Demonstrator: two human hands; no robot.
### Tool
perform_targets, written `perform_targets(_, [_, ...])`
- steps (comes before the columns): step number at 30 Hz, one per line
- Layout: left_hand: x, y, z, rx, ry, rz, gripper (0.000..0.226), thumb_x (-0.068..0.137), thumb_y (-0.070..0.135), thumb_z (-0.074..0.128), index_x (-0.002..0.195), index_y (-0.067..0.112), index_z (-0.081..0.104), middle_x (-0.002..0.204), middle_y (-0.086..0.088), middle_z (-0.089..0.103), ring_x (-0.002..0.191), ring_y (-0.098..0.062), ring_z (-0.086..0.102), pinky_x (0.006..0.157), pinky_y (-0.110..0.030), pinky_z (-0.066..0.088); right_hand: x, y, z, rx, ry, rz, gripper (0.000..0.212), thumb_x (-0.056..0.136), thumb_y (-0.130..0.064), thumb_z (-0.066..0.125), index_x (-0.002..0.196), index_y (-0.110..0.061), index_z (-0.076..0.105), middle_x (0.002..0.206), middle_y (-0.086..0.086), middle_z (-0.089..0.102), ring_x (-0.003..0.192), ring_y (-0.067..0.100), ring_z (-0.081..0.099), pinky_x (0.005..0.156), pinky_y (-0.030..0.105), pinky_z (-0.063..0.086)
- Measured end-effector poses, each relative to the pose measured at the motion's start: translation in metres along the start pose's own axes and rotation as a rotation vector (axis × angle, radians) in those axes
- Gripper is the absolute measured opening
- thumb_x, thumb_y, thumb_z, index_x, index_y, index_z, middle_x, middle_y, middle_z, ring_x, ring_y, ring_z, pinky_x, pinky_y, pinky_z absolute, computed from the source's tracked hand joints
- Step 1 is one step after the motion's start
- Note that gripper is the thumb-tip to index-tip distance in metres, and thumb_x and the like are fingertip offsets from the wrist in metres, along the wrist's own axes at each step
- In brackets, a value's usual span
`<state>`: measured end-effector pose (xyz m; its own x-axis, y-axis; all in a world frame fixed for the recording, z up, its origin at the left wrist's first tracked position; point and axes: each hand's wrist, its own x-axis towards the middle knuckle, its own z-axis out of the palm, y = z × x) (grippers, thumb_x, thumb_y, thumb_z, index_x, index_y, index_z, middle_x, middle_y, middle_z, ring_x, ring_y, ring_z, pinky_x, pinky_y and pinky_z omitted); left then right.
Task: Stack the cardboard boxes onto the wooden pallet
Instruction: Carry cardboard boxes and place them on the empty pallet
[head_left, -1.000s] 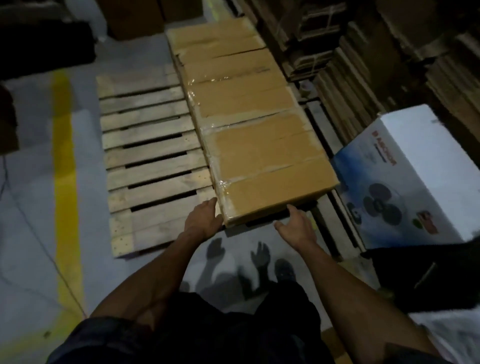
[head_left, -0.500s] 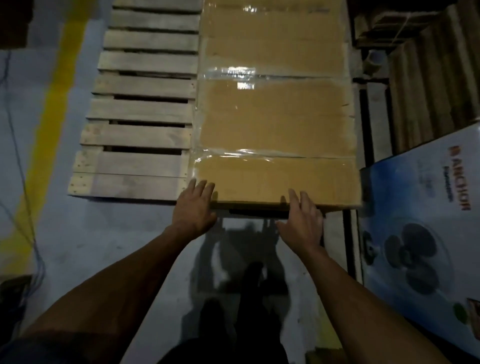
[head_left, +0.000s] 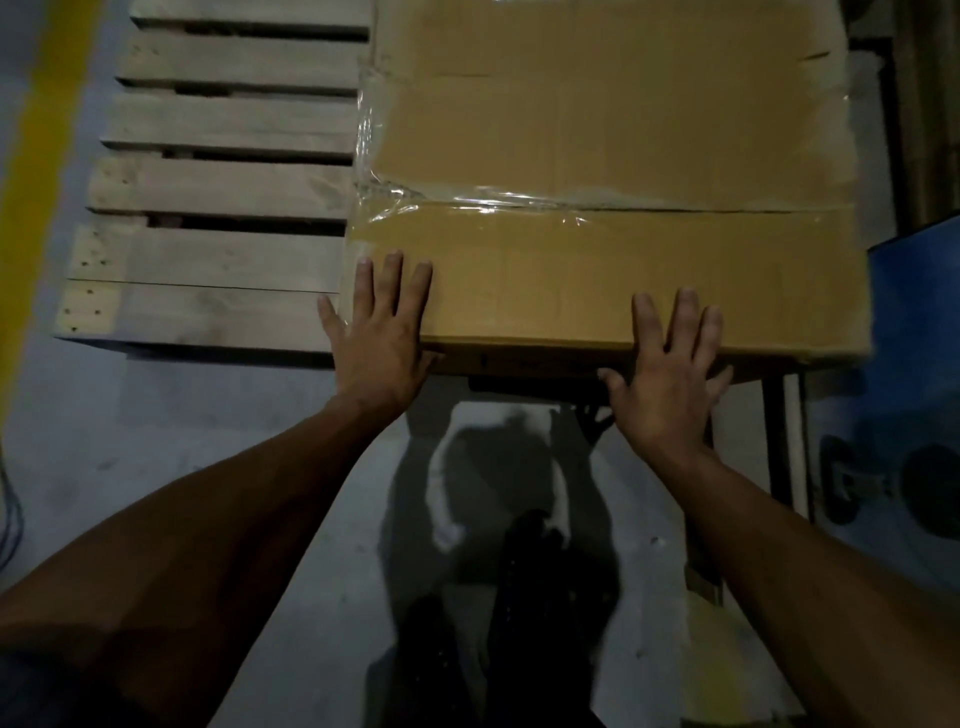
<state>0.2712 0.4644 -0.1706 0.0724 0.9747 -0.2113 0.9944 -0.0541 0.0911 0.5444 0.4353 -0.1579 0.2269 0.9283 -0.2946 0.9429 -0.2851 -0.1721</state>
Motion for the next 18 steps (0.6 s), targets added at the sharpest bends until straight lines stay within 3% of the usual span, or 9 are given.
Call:
perform_targets(5, [0.004,-0.005,0.0,0.025,0.008,0.025,0.104,0.081,0.054,0.069,0.157,0.026,0.003,0.165,-0.007,0.0,0.15,-0.036,0.002,0.102,-0.068,0.031,0.014,-0.005,0.001,-0.015,0.021,0.047,0.099,0.088,-0.034,0.074,0.159,-0.039,0.005,0.168,0.004,-0.012,0.152,0.036,-0.013,0.108,0.078,0.017])
perform_targets(18, [0.008,-0.008,0.004,0.066,0.037,0.055,0.104,0.079,0.053,0.072,0.157,0.023,0.009,0.164,-0.012,0.008,0.147,-0.039,0.011,0.095,-0.067,0.035,0.019,-0.005,0.005,0.0,0.057,0.062,0.098,0.087,-0.027,0.075,0.159,-0.039,0.009,0.168,0.005,-0.007,0.152,0.037,-0.01,0.108,0.079,0.015])
